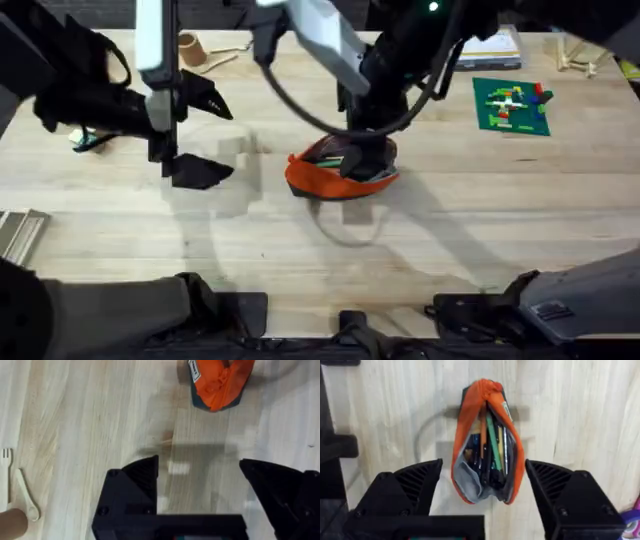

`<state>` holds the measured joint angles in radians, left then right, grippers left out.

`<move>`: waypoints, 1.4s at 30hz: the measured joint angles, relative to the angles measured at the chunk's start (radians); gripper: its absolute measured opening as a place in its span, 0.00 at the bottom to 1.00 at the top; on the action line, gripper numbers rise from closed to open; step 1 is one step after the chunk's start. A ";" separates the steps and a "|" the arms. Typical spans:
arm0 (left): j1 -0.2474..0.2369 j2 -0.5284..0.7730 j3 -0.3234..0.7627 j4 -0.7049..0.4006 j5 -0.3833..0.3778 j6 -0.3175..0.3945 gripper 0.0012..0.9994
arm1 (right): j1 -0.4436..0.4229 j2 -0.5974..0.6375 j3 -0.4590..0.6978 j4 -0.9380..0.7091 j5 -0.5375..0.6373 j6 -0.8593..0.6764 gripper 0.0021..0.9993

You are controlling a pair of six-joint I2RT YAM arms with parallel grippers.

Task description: Unzip the bag, pick up the pens from the table one at a time and place them inside, then zip the bag closed.

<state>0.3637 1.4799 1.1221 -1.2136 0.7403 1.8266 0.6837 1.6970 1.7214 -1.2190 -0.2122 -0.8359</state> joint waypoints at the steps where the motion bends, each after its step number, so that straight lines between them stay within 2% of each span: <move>1: 0.000 0.000 -0.013 0.015 0.000 0.000 0.99 | 0.011 0.000 0.000 0.000 0.003 0.006 1.00; 8: 0.000 0.000 -0.081 0.087 0.003 0.000 0.99 | 0.084 0.000 0.000 -0.006 0.006 0.026 1.00; 15: 0.000 0.000 -0.124 0.103 0.034 0.000 0.99 | 0.108 0.000 0.000 0.014 0.001 0.058 1.00; 25: 0.000 0.000 -0.124 0.079 0.081 0.000 0.99 | 0.112 0.000 0.000 0.148 -0.006 0.339 1.00; 36: 0.000 0.000 -0.124 0.069 0.084 0.000 0.99 | 0.112 0.000 0.000 0.160 -0.013 0.589 1.00; 42: 0.000 0.000 -0.124 0.069 0.084 0.000 0.99 | 0.112 0.000 0.000 0.195 -0.013 0.651 1.00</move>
<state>0.3637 1.4799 0.9981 -1.1449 0.8242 1.8267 0.7956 1.6974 1.7214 -1.0245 -0.2256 -0.1851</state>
